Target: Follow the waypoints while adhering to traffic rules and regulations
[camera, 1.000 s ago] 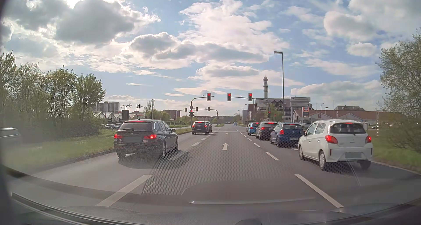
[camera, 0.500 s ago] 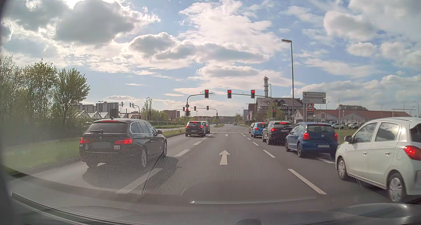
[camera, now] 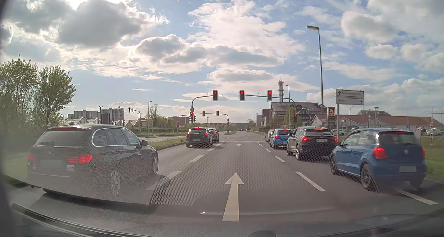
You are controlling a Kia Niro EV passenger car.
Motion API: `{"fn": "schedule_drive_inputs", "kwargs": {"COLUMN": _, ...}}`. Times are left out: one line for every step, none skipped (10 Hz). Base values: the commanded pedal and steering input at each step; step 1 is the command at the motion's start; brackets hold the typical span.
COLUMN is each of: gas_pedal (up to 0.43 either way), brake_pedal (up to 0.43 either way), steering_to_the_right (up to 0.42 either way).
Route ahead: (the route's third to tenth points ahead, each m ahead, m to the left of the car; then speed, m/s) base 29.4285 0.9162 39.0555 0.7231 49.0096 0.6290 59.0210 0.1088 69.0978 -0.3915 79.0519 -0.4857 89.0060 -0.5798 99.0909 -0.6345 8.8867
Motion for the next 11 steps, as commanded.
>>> {"fn": "schedule_drive_inputs", "kwargs": {"gas_pedal": 0.0, "brake_pedal": 0.207, "steering_to_the_right": -0.001}}
{"fn": "schedule_drive_inputs", "kwargs": {"gas_pedal": 0.0, "brake_pedal": 0.207, "steering_to_the_right": -0.001}}
{"fn": "schedule_drive_inputs", "kwargs": {"gas_pedal": 0.0, "brake_pedal": 0.207, "steering_to_the_right": -0.001}}
{"fn": "schedule_drive_inputs", "kwargs": {"gas_pedal": 0.0, "brake_pedal": 0.213, "steering_to_the_right": -0.001}}
{"fn": "schedule_drive_inputs", "kwargs": {"gas_pedal": 0.0, "brake_pedal": 0.22, "steering_to_the_right": -0.001}}
{"fn": "schedule_drive_inputs", "kwargs": {"gas_pedal": 0.0, "brake_pedal": 0.226, "steering_to_the_right": -0.001}}
{"fn": "schedule_drive_inputs", "kwargs": {"gas_pedal": 0.0, "brake_pedal": 0.22, "steering_to_the_right": -0.001}}
{"fn": "schedule_drive_inputs", "kwargs": {"gas_pedal": 0.0, "brake_pedal": 0.226, "steering_to_the_right": -0.001}}
{"fn": "schedule_drive_inputs", "kwargs": {"gas_pedal": 0.0, "brake_pedal": 0.226, "steering_to_the_right": -0.001}}
{"fn": "schedule_drive_inputs", "kwargs": {"gas_pedal": 0.0, "brake_pedal": 0.232, "steering_to_the_right": -0.001}}
{"fn": "schedule_drive_inputs", "kwargs": {"gas_pedal": 0.0, "brake_pedal": 0.232, "steering_to_the_right": -0.003}}
